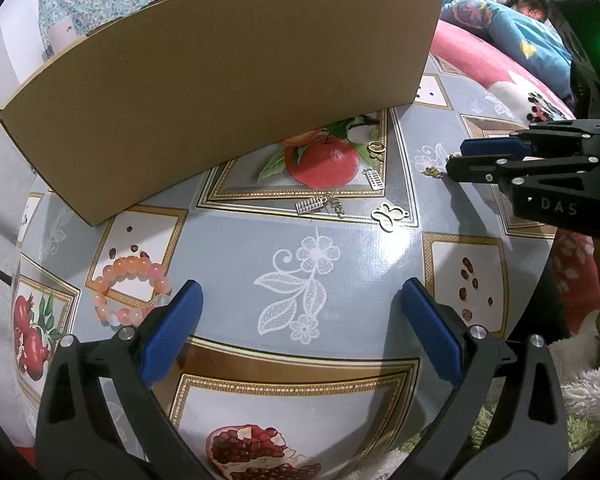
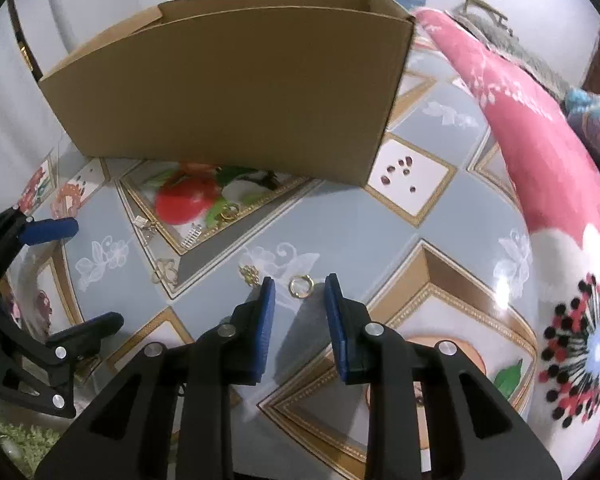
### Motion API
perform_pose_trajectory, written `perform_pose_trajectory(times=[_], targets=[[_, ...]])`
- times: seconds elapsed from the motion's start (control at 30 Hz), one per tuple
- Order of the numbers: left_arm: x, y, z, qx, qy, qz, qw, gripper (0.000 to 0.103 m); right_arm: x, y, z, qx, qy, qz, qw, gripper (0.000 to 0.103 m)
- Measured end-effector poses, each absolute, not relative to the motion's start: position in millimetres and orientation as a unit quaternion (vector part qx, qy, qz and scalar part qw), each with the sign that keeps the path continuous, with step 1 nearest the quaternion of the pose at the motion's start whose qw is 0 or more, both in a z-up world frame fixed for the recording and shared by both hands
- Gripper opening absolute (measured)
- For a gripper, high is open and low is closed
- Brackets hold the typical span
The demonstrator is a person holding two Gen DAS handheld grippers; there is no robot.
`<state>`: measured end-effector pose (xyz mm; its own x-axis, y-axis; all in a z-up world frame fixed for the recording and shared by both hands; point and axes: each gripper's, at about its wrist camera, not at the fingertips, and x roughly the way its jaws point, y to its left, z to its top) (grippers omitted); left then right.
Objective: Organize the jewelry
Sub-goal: 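Close the right tool on a small gold ring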
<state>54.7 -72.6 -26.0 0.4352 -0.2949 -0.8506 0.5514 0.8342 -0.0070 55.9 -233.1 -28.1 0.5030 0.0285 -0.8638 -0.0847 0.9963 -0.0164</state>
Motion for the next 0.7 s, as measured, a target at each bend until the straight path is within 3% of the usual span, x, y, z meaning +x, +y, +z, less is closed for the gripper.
perform_pose_trajectory(times=[0.2,0.7], targets=[[55,-73,-26,0.138,0.469,-0.253,0.835,0.096,60,-235,-27,-0.001,0.505,0.044,0.862,0.011],[58,-70,-22,0.140,0.457,-0.244,0.844,0.096,71,-262,-30,0.079,0.503,0.035,0.860,0.010]])
